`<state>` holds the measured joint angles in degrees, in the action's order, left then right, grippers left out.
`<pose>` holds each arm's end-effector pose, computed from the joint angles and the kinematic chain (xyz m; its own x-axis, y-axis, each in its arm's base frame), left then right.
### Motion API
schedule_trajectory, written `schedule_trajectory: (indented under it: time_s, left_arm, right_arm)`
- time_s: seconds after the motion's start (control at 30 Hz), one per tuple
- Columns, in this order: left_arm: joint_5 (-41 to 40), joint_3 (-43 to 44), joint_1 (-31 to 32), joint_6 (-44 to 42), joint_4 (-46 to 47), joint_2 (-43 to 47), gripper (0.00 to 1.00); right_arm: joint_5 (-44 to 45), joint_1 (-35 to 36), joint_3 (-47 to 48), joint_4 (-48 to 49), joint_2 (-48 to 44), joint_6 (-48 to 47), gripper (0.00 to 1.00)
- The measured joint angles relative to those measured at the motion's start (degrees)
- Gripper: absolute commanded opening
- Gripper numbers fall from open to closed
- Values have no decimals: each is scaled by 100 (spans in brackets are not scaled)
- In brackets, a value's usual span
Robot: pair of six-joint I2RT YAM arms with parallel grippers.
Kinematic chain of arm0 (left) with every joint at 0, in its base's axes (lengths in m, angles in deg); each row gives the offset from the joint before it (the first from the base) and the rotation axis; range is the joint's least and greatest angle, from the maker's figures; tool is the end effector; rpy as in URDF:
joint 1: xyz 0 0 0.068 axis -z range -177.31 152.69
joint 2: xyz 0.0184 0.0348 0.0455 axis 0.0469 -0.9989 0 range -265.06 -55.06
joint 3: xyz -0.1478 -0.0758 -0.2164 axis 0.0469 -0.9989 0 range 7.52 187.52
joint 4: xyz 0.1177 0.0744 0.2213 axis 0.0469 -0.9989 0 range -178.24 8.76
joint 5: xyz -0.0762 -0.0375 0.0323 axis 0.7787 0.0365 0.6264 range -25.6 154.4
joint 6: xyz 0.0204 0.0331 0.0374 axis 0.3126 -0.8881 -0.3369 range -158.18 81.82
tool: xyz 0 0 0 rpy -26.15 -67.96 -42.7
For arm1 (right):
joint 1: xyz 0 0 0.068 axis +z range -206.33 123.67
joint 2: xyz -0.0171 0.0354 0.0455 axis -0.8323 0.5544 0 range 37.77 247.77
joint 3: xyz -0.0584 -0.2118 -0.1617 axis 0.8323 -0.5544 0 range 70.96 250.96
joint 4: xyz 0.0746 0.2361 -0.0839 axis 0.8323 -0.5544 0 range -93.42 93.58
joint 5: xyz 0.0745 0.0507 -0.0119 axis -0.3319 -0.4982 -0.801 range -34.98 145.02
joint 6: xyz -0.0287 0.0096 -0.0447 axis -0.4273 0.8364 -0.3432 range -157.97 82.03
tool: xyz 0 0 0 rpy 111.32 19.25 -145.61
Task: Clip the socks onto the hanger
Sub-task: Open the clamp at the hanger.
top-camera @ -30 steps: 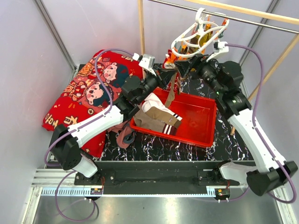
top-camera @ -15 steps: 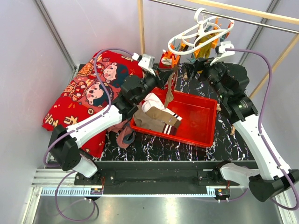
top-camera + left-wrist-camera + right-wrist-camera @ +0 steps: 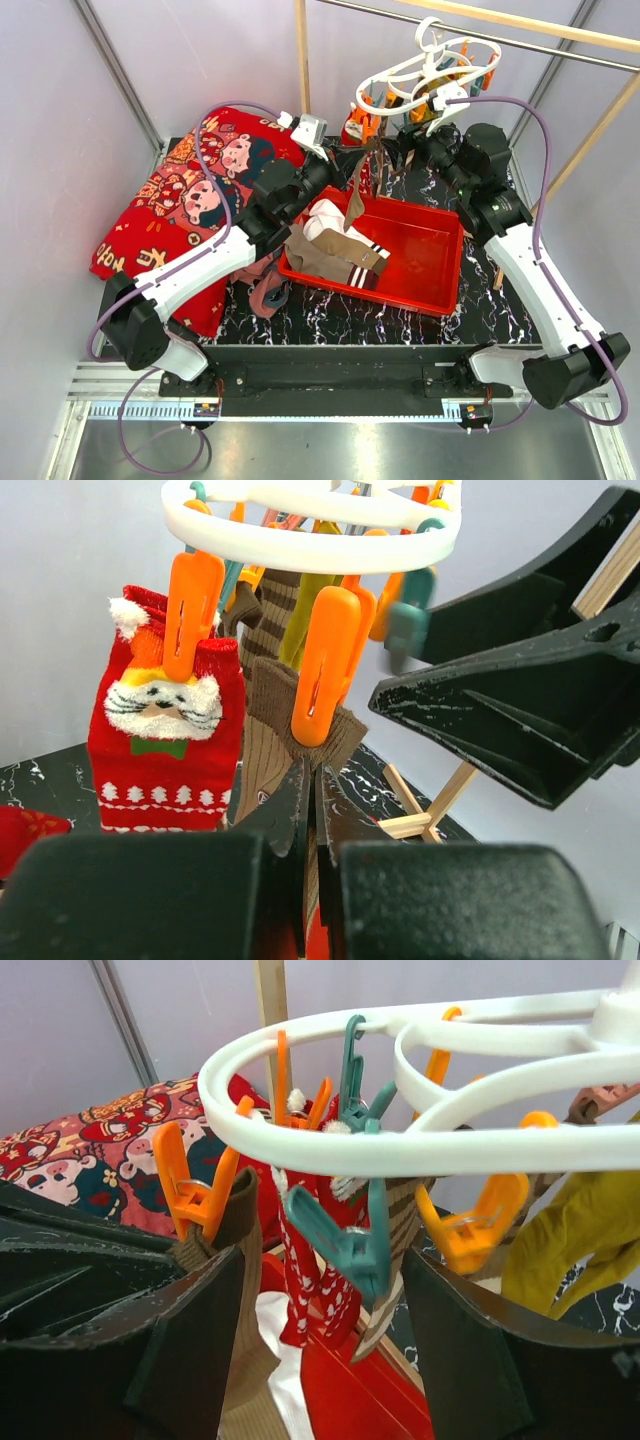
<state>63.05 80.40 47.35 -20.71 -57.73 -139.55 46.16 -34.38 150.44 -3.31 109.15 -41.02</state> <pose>0.2523 -0.2482 0.4084 -0.0662 -0.3567 -0.9319 0.6987 0.6502 -0.2985 0.2567 0.1093 0.4598 0.0468 -0.0378 -0.9982 -0.5104 0.8581 -0.0564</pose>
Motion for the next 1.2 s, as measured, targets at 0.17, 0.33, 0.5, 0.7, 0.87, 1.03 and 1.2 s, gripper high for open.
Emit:
schedule_trajectory:
  time_s: [0.17, 0.33, 0.5, 0.7, 0.87, 1.03, 1.2]
  left_arm:
    - [0, 0, -13, -20, -63, 2, 0]
    - [2, 0, -20, -55, -122, 13, 0]
    - [2, 0, -24, -76, -136, 44, 0]
    - [4, 0, -31, -79, -138, 55, 0]
    - [4, 0, -37, -87, -140, 57, 0]
    - [7, 0, -39, -103, -166, 57, 0]
    - [9, 0, -39, -122, -247, 70, 0]
  right_arm:
    - [-315, -129, 151, 101, 129, -151, 68]
    - [-732, -201, 334, 175, 247, -234, 61]
    - [-957, -225, 389, 221, 302, -282, 56]
    - [-1032, -229, 501, 245, 358, -328, 49]
    - [-1032, -249, 546, 258, 393, -352, 45]
    - [-1029, -254, 560, 278, 459, -367, 33]
    - [-1027, -291, 564, 323, 479, -372, 18]
